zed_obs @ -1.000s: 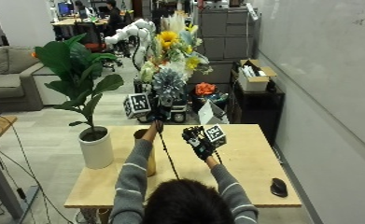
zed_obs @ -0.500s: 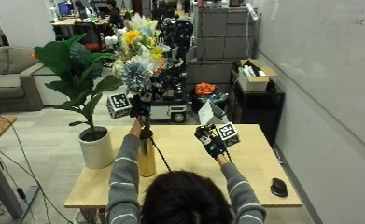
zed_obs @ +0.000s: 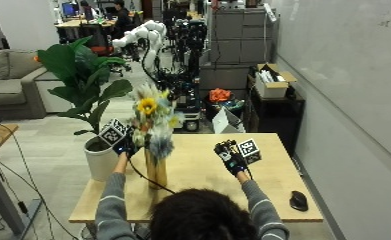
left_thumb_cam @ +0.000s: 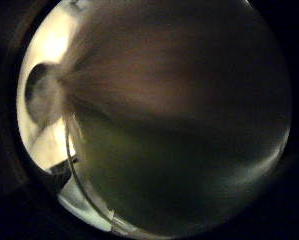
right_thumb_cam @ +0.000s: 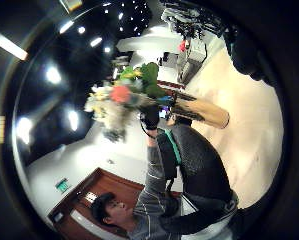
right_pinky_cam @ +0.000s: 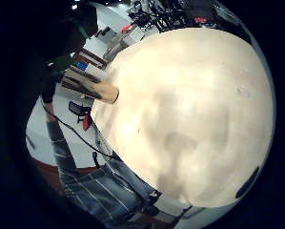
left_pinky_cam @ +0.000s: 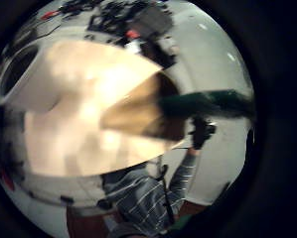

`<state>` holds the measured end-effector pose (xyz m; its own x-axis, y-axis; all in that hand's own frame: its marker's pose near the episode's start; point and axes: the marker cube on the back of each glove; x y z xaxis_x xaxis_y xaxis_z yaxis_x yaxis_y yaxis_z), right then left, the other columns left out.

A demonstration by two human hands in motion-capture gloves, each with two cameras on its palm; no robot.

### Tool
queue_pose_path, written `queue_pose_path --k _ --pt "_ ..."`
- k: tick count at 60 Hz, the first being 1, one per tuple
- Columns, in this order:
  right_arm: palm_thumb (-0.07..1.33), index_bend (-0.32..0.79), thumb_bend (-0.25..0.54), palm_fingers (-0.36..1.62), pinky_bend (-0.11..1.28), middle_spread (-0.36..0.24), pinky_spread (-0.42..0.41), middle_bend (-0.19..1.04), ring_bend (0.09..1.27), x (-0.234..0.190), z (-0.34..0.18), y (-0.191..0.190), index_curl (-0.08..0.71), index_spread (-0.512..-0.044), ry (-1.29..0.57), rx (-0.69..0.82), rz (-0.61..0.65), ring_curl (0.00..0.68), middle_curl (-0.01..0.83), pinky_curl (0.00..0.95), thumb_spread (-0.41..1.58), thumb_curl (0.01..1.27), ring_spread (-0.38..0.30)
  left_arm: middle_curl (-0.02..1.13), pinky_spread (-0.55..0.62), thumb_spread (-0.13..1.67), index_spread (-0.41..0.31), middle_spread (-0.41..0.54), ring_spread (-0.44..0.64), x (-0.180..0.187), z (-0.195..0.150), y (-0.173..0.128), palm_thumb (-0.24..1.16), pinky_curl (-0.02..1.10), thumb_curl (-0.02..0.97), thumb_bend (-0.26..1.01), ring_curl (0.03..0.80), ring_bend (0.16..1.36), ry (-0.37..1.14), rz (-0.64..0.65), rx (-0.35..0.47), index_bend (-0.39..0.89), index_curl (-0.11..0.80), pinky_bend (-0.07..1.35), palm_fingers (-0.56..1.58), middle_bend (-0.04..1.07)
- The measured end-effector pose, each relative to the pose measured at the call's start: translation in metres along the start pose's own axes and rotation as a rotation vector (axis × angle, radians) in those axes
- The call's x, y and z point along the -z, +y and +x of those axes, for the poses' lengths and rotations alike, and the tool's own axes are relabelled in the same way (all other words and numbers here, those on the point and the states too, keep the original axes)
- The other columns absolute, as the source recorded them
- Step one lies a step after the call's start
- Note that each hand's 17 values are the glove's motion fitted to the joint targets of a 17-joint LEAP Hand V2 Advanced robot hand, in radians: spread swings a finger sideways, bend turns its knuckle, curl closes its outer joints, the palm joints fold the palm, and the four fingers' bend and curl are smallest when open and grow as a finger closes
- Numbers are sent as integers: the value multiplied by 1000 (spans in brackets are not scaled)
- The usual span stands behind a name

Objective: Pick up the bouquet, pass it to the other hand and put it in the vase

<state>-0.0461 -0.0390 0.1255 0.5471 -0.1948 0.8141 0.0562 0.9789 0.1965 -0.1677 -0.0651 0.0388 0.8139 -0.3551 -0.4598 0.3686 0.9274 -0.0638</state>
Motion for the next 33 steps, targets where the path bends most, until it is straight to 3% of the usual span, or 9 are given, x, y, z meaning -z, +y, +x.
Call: queue_pose_path --k 3,6,9,12,15,19,24,29,33 --pt "516 168 -19 775 161 -59 155 282 339 1 5 -2 359 -223 2 69 6 378 437 300 1164 328 -96 396 210 869 11 145 200 -19 -25 5 399 375 426 -64 349 540 -2 -185 -15 32 358 405 -361 272" --pt "524 172 -15 781 159 -59 154 276 331 1 -2 1 363 -217 -72 115 -10 378 437 296 1167 329 -96 330 303 854 69 260 299 -39 -50 -4 398 335 416 -46 305 511 34 -322 14 15 308 375 -333 196" --pt "532 176 -13 786 157 -59 154 270 324 5 0 0 368 -215 -52 136 12 378 436 291 1169 329 -96 297 369 856 110 340 377 -49 -67 -13 461 319 416 -13 283 488 49 -314 -59 18 267 361 -314 164" --pt "543 173 -12 789 156 -59 153 265 319 8 -1 -1 371 -213 -33 153 28 379 436 287 1176 329 -96 277 417 868 136 393 434 -51 -80 -16 526 311 419 1 273 477 36 -296 -43 20 231 354 -305 152" --pt "553 181 -12 795 153 -59 153 259 312 10 -11 2 378 -209 -59 170 19 379 436 282 1177 331 -96 265 455 876 154 430 474 -48 -88 -9 561 306 416 -5 266 468 35 -301 23 27 201 347 -297 151" --pt "560 182 -14 800 151 -59 152 252 304 13 -17 3 386 -203 -53 200 12 380 436 276 1184 332 -97 251 488 879 169 462 511 -44 -97 1 579 301 408 -20 261 457 18 -366 196 35 169 338 -288 150" --pt "569 178 -15 806 149 -59 152 250 295 16 -9 -6 391 -201 6 203 25 381 439 269 1189 333 -97 236 516 888 179 486 546 -40 -92 -6 596 297 400 -25 255 449 49 -242 -67 42 136 328 -279 149" --pt "573 177 -16 809 149 -59 152 245 289 14 -16 1 397 -201 -59 42 9 383 441 263 1193 332 -97 223 531 891 184 499 567 -30 -90 2 602 295 391 -28 251 440 53 -165 -103 48 111 318 -272 148" --pt "575 175 -17 810 150 -59 152 243 285 20 3 -8 400 -201 81 -20 60 385 442 259 1195 331 -97 214 534 893 183 504 577 -29 -91 -1 605 294 385 -29 249 434 60 -145 -87 51 96 311 -267 149"
